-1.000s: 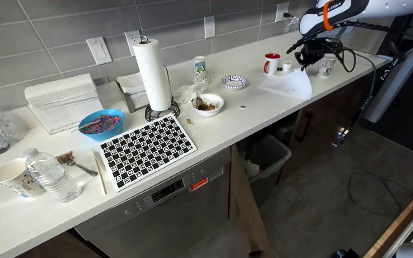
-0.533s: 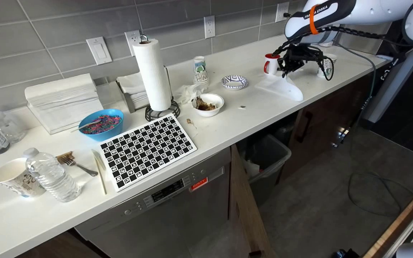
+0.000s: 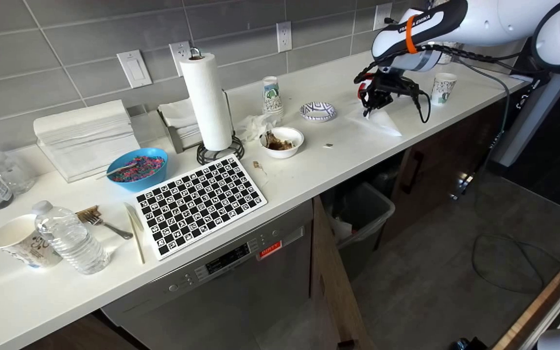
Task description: Put the paper inside the rubbish bin
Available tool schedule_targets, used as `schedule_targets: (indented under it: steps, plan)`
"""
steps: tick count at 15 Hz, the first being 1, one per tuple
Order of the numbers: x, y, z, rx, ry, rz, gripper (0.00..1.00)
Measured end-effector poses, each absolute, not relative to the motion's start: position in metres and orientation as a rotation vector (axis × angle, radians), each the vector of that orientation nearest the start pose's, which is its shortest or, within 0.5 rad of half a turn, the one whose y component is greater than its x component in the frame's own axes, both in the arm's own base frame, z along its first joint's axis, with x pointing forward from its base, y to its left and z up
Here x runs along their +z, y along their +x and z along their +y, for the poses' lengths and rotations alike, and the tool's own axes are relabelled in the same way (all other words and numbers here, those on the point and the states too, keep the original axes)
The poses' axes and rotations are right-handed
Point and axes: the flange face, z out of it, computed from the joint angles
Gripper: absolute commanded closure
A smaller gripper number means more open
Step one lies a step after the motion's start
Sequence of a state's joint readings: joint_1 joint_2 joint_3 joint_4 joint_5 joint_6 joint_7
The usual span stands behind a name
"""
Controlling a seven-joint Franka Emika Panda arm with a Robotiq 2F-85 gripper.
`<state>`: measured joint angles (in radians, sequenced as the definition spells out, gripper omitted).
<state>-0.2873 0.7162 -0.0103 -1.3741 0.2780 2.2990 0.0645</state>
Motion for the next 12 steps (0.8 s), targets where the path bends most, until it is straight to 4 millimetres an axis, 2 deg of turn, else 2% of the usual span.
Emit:
schedule_targets:
  steps: [4, 8, 9, 10, 12]
  plan:
    - [0.290, 0.726, -0.194, -0.295, -2.789, 0.725, 1.00]
    - [0.266, 0.727, -0.184, -0.246, -2.766, 0.719, 1.00]
    - [0.263, 0.727, -0.183, -0.242, -2.762, 0.718, 0.74]
    - [0.263, 0.727, -0.182, -0.242, -2.760, 0.717, 0.72]
    - [0.264, 0.728, -0.181, -0.242, -2.756, 0.717, 0.60]
